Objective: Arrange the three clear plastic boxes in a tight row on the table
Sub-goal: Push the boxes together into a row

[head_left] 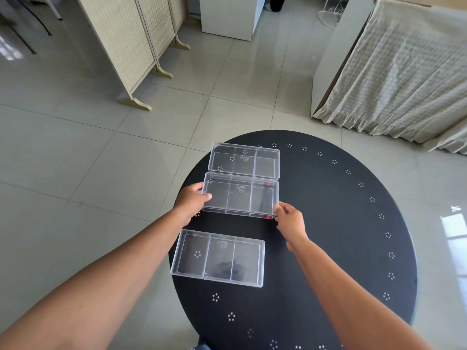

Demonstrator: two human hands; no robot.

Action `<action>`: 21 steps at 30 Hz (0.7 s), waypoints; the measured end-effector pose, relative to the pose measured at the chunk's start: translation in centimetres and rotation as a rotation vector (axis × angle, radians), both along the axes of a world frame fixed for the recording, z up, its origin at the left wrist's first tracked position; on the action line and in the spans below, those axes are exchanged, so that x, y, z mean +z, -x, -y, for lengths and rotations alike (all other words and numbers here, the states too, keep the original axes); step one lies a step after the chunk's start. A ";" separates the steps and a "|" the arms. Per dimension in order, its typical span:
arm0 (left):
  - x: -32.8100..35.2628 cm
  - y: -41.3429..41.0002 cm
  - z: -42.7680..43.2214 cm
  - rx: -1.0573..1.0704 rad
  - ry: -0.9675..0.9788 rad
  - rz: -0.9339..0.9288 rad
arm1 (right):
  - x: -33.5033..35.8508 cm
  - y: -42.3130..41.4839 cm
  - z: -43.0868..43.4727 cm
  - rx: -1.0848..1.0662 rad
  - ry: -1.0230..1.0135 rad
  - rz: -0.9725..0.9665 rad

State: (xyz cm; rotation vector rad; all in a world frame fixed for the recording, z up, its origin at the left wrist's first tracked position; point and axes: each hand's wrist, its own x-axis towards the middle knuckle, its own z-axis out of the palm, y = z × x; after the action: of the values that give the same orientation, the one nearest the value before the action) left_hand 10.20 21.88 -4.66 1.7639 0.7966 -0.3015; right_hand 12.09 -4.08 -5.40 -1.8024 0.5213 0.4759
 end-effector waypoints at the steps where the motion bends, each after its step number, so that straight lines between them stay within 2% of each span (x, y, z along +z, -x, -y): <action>1: 0.0 0.0 0.0 -0.005 -0.005 -0.002 | -0.1 0.0 0.0 0.002 0.005 -0.001; 21: -0.1 -0.2 0.1 -0.015 -0.011 -0.028 | -0.4 -0.5 -0.2 0.013 0.063 -0.033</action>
State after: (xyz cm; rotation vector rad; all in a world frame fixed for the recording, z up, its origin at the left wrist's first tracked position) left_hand 10.43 21.78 -4.74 1.7803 0.8068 -0.3336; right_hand 12.55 -3.85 -5.85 -1.8612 0.5532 0.5034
